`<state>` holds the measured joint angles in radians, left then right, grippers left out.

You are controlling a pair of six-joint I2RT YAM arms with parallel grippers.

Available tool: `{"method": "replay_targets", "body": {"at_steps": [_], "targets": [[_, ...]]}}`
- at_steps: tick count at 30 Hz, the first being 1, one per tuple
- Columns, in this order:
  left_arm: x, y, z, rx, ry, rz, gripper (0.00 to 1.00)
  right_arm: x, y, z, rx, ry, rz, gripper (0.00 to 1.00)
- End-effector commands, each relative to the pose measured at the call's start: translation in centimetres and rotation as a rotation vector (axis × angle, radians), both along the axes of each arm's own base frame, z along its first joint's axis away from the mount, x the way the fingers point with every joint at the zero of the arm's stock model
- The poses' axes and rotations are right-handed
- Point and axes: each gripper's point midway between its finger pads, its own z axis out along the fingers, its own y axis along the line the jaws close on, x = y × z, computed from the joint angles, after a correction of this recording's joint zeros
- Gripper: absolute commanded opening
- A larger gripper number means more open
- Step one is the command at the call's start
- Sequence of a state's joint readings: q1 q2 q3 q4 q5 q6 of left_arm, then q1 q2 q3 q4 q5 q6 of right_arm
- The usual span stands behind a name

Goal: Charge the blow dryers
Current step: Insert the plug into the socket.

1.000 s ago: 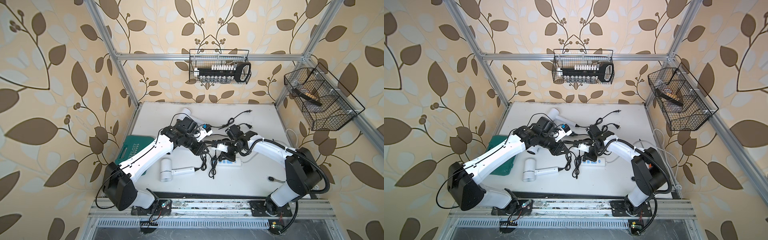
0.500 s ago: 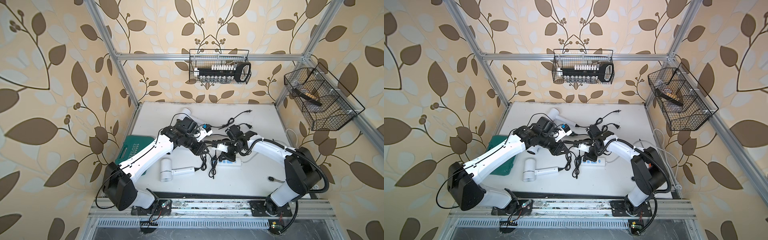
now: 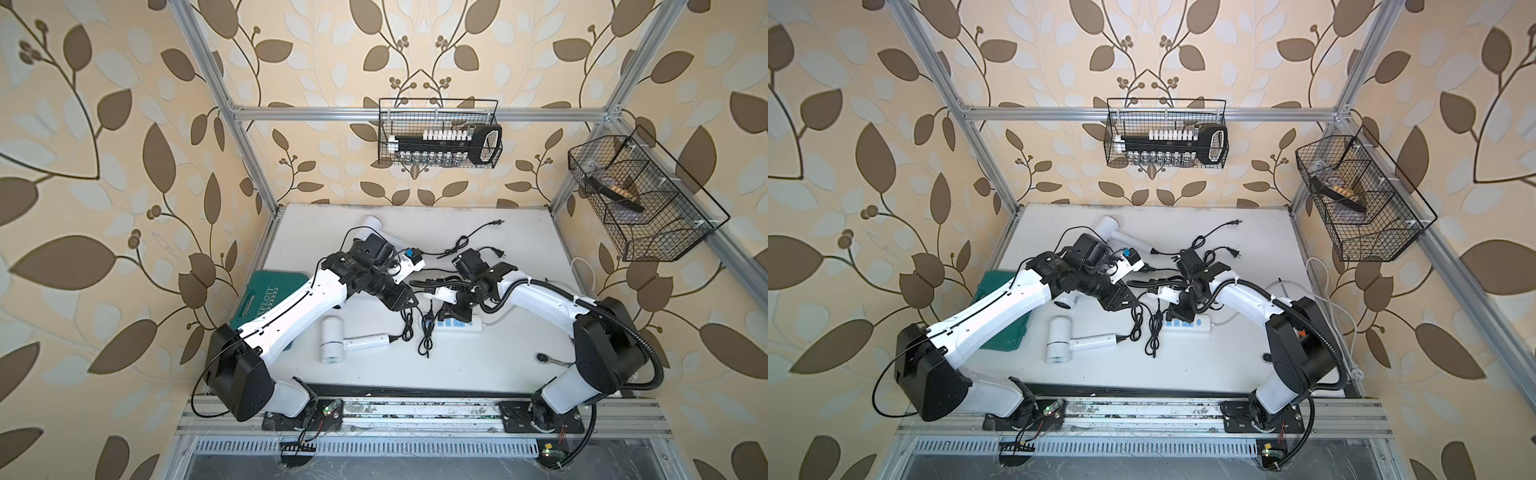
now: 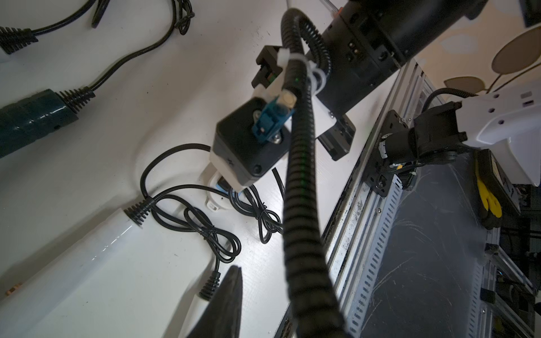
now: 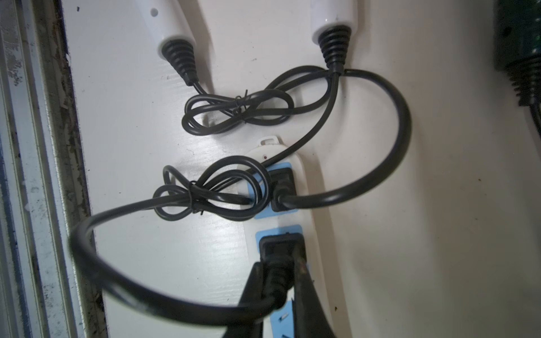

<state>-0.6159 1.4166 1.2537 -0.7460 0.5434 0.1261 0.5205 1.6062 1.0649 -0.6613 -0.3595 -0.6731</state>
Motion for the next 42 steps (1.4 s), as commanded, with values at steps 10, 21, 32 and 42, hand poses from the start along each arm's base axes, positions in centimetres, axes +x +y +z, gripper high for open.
{"method": "replay_targets", "body": {"at_steps": [10, 21, 32, 42], "targets": [[-0.5, -0.3, 1.0, -0.029, -0.015, -0.018, 0.34, -0.9, -0.6, -1.4, -0.045, 0.035, 0.013, 0.0], [-0.4, -0.4, 1.0, -0.031, -0.013, -0.018, 0.34, -1.9, -0.5, -2.5, -0.105, 0.054, 0.062, 0.0], [-0.5, -0.4, 0.9, -0.031, -0.008, -0.02, 0.34, -1.7, -0.5, -2.2, -0.109, 0.049, 0.066, 0.0], [-0.4, -0.5, 0.9, -0.03, -0.006, -0.02, 0.34, -2.3, -0.4, -1.6, -0.047, 0.056, 0.055, 0.0]]}}
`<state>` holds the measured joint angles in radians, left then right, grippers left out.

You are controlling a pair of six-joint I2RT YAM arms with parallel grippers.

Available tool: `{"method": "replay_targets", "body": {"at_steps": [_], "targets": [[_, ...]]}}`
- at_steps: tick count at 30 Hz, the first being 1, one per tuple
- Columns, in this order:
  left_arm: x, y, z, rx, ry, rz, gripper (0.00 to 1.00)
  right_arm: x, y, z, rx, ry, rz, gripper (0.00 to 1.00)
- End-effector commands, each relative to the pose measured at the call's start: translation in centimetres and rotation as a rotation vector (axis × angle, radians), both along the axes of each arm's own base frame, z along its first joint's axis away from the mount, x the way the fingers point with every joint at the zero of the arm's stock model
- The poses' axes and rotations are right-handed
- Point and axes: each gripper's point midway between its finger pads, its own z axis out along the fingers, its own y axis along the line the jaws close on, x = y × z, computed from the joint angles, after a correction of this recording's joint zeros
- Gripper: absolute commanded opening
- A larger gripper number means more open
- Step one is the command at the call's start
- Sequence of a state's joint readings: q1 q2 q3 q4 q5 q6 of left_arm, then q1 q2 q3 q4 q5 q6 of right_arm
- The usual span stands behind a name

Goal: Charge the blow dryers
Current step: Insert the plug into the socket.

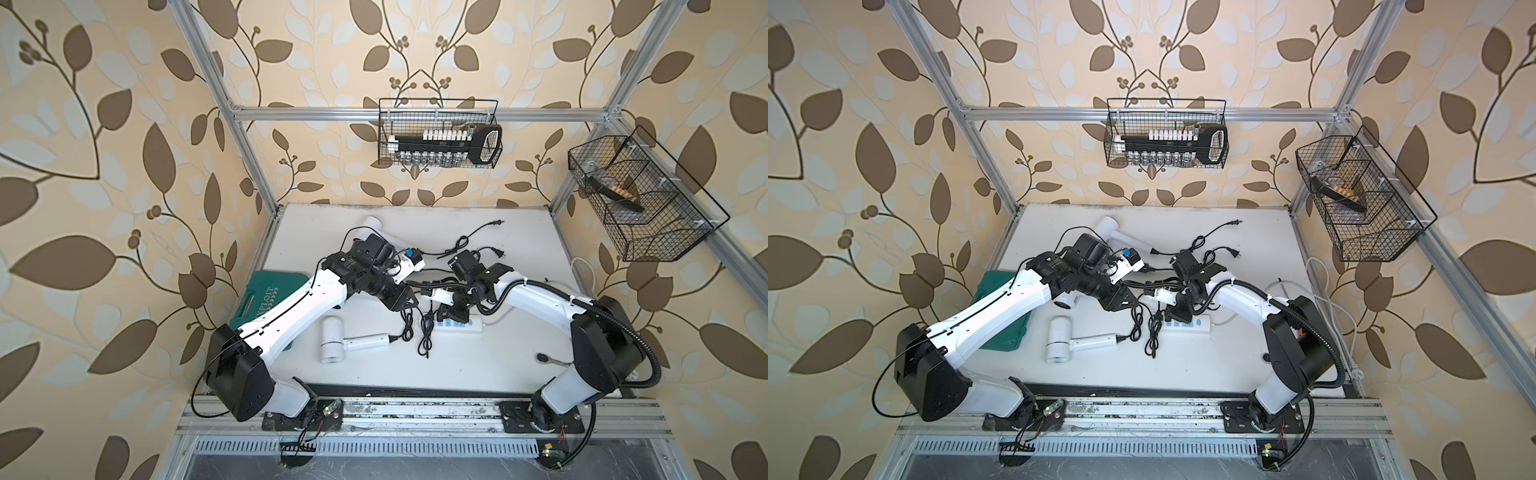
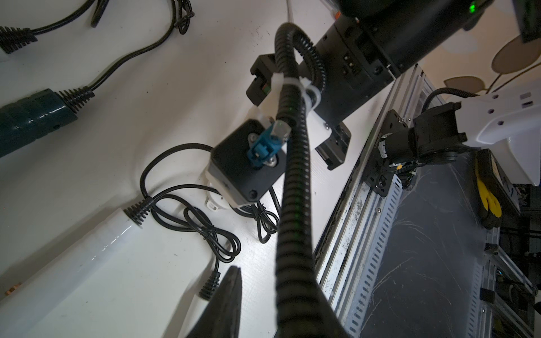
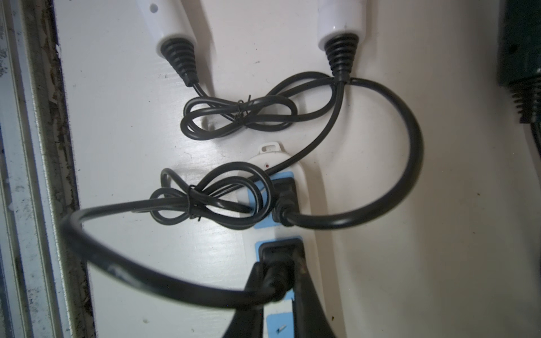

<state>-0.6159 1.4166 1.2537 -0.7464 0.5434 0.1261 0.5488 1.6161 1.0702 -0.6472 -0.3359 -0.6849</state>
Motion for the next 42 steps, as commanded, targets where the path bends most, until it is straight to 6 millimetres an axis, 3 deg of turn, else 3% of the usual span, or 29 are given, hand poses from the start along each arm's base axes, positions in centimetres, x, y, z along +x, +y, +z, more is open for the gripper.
{"method": "replay_targets", "body": {"at_steps": [1, 9, 23, 42], "targets": [[-0.5, -0.5, 0.9, -0.03, -0.006, -0.02, 0.34, -2.3, -1.3, -1.5, -0.043, 0.08, 0.022, 0.0], [-0.5, -0.5, 0.9, -0.031, -0.003, -0.022, 0.34, -2.3, -2.5, -1.9, -0.08, 0.079, 0.001, 0.0], [-0.6, -0.5, 0.8, -0.026, -0.004, -0.023, 0.35, -2.4, 0.7, -1.0, 0.011, 0.081, 0.027, 0.0], [-0.6, -0.5, 0.8, -0.025, -0.004, -0.024, 0.34, -2.6, -1.7, -2.5, -0.097, 0.073, -0.007, 0.0]]}}
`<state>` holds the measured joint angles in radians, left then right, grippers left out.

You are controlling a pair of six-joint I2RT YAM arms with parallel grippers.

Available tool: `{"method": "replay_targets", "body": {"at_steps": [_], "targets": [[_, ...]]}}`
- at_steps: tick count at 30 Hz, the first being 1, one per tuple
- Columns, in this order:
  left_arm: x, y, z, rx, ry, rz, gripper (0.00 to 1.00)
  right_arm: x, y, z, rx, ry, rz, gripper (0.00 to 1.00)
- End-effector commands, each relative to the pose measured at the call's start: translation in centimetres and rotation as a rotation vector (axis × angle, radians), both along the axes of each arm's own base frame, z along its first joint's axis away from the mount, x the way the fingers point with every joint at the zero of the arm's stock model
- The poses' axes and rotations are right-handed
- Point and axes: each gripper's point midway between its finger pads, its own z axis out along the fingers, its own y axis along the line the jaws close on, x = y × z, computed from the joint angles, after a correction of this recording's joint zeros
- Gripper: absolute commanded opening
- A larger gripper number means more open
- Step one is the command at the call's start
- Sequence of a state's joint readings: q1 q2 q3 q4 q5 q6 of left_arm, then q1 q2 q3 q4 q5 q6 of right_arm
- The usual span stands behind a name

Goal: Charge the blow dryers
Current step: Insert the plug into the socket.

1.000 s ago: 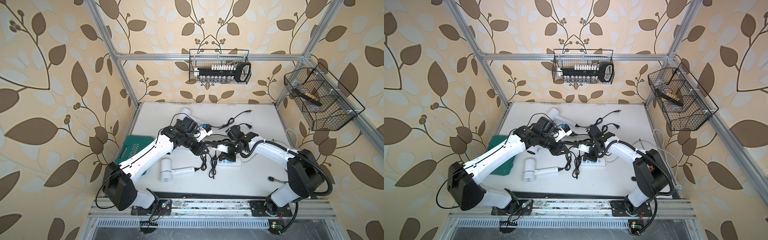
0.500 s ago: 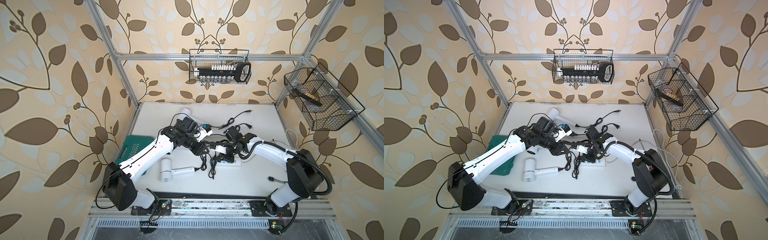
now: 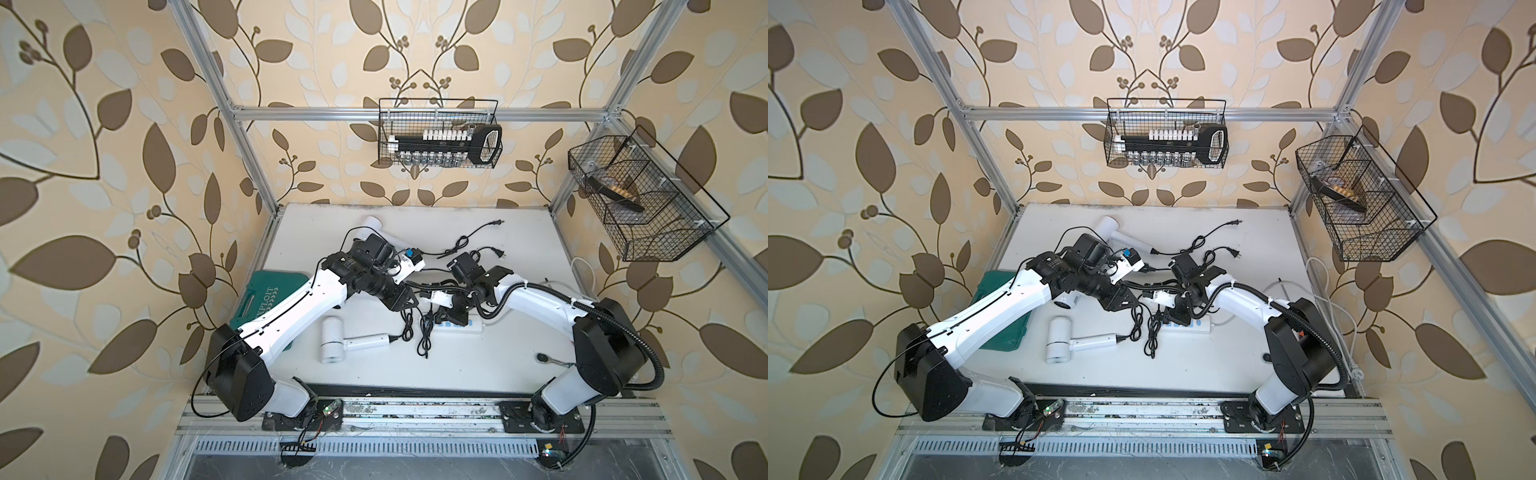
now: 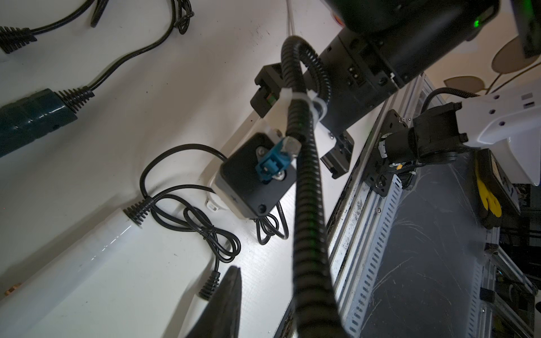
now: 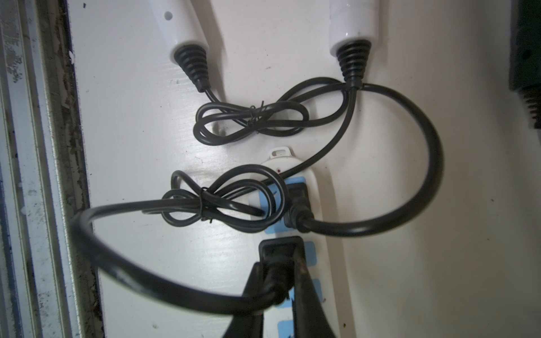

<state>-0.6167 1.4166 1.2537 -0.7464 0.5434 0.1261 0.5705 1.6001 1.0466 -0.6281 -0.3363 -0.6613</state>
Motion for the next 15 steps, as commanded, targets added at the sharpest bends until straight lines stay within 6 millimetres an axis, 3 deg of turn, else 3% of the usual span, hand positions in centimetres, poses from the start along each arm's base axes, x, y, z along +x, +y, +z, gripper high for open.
{"method": "replay_targets", "body": {"at_steps": [1, 15], "targets": [[-0.6, -0.5, 0.8, -0.025, -0.005, -0.024, 0.34, -1.9, -2.3, -2.4, -0.108, 0.071, -0.011, 0.0], [-0.7, -0.5, 0.7, -0.025, -0.004, -0.025, 0.34, -1.9, -3.5, -2.4, -0.114, 0.074, -0.046, 0.0]]}}
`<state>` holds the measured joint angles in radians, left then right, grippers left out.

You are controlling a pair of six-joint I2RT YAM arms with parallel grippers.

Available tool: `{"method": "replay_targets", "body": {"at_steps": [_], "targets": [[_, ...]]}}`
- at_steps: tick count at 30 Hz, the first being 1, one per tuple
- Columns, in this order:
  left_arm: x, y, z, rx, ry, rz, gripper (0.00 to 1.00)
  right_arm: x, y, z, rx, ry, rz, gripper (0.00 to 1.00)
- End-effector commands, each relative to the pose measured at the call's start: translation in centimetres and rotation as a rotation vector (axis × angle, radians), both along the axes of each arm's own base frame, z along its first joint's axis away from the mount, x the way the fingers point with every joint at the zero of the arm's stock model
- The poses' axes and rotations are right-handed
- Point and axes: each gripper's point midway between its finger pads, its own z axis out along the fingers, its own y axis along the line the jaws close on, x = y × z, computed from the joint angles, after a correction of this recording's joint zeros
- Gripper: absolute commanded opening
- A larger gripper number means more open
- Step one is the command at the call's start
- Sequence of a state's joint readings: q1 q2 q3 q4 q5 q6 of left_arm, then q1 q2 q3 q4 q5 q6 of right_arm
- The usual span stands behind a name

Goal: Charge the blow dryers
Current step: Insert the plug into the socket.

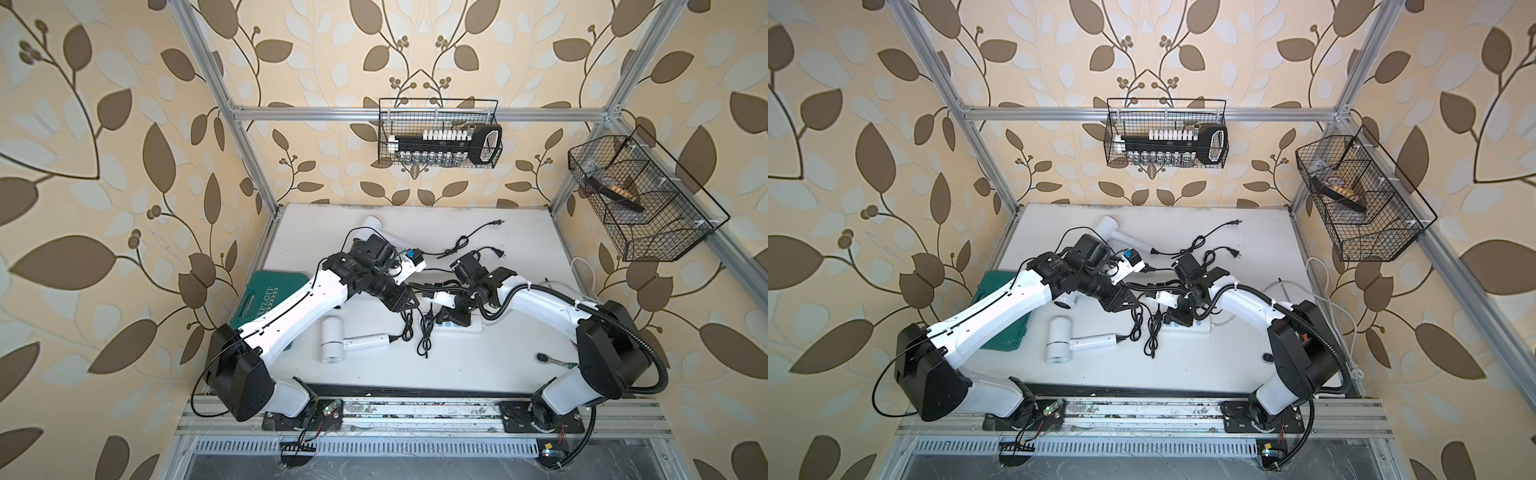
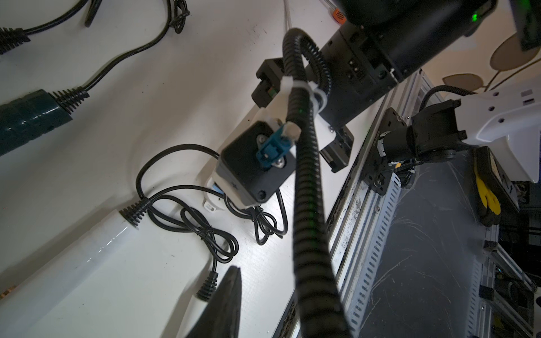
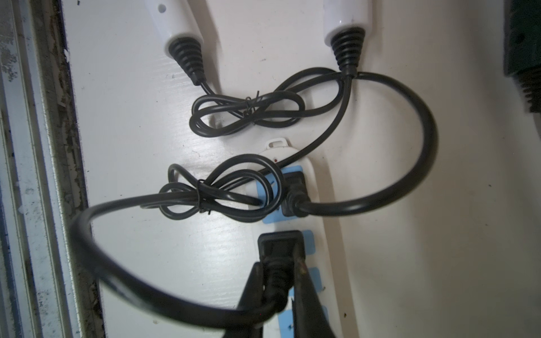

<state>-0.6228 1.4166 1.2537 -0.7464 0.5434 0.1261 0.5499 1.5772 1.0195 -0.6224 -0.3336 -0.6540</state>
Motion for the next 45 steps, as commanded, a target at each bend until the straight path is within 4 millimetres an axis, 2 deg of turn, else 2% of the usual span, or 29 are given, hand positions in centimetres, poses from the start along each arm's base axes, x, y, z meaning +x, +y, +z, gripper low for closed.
{"method": "replay_targets", "body": {"at_steps": [1, 31, 45], "targets": [[-0.5, -0.4, 0.8, -0.025, -0.004, -0.018, 0.34, -2.0, -2.7, -2.4, -0.113, 0.076, -0.02, 0.0], [-0.5, -0.5, 0.7, -0.028, 0.001, -0.019, 0.34, -1.5, -3.6, -1.3, -0.119, 0.062, -0.048, 0.0], [-0.5, -0.4, 0.7, -0.025, 0.0, -0.019, 0.34, -1.6, -2.4, -2.1, -0.134, 0.079, -0.022, 0.0]]}}
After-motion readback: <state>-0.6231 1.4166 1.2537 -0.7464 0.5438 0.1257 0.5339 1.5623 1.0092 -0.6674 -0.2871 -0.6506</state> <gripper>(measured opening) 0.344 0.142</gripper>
